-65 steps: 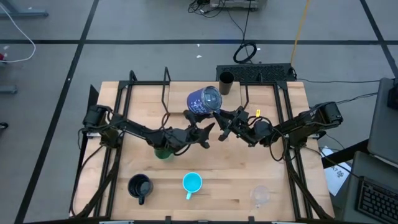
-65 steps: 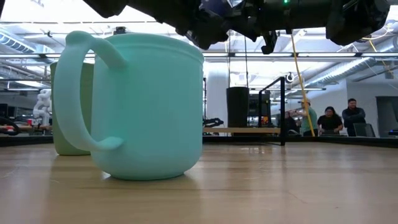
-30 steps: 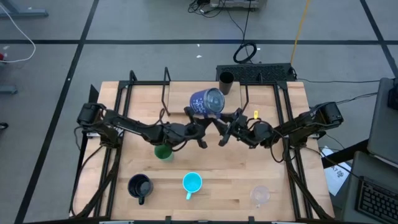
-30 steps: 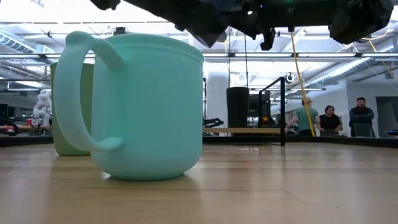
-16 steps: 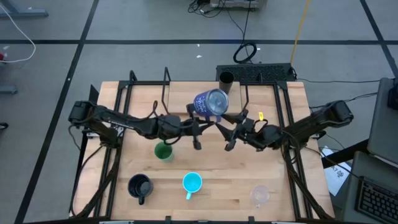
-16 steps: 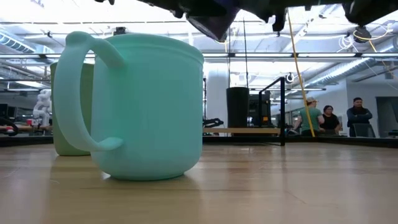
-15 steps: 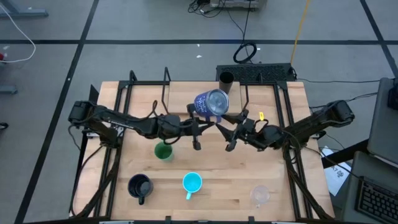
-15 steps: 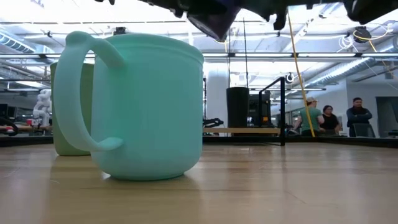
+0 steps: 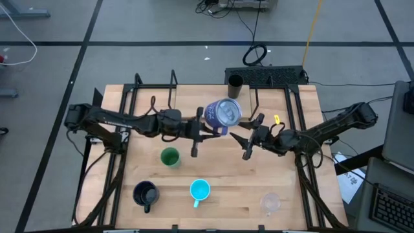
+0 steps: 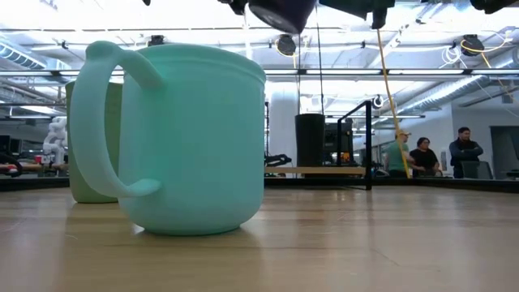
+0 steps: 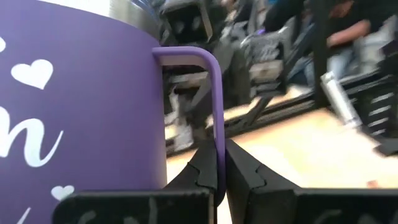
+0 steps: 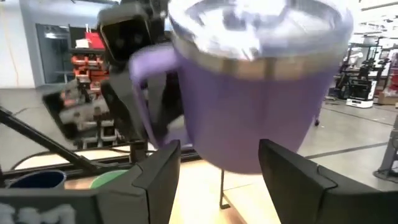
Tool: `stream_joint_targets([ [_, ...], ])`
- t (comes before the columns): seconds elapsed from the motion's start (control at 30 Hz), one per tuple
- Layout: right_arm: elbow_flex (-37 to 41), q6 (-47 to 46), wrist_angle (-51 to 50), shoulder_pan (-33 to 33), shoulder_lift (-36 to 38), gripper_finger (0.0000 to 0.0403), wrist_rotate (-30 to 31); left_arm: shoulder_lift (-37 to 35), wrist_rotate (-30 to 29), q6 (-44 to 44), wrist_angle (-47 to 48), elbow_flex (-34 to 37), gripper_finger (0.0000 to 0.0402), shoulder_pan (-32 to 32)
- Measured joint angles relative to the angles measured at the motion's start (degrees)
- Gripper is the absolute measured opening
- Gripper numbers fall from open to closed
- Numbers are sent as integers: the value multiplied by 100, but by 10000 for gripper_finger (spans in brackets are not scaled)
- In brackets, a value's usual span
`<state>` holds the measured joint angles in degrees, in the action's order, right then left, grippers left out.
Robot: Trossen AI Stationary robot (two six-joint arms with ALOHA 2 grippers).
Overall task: Stack small to large cups/mugs on shelf
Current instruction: Put the purple mug on the shelf
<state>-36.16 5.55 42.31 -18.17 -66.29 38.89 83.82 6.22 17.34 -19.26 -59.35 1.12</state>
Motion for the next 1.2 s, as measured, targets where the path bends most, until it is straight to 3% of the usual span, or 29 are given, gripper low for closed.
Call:
stream_joint_targets([
  [0.27,1,-33,-829,0,-4,208,-173,-271,1645,-299,529,-2,8,-672],
  [0.5,2,245,-797,-102,-3,208,-176,-375,2686,-611,696,227,8,-1213],
  [0.6,2,384,-769,-114,-1,208,-166,-368,2780,-826,374,459,8,-1293],
  [0.93,2,631,-360,-111,-5,208,-152,-266,2757,-1888,-2079,1459,8,-1300],
  [1.2,2,175,61,-98,-364,208,-185,45,2343,-1958,-2827,1613,8,-1252],
])
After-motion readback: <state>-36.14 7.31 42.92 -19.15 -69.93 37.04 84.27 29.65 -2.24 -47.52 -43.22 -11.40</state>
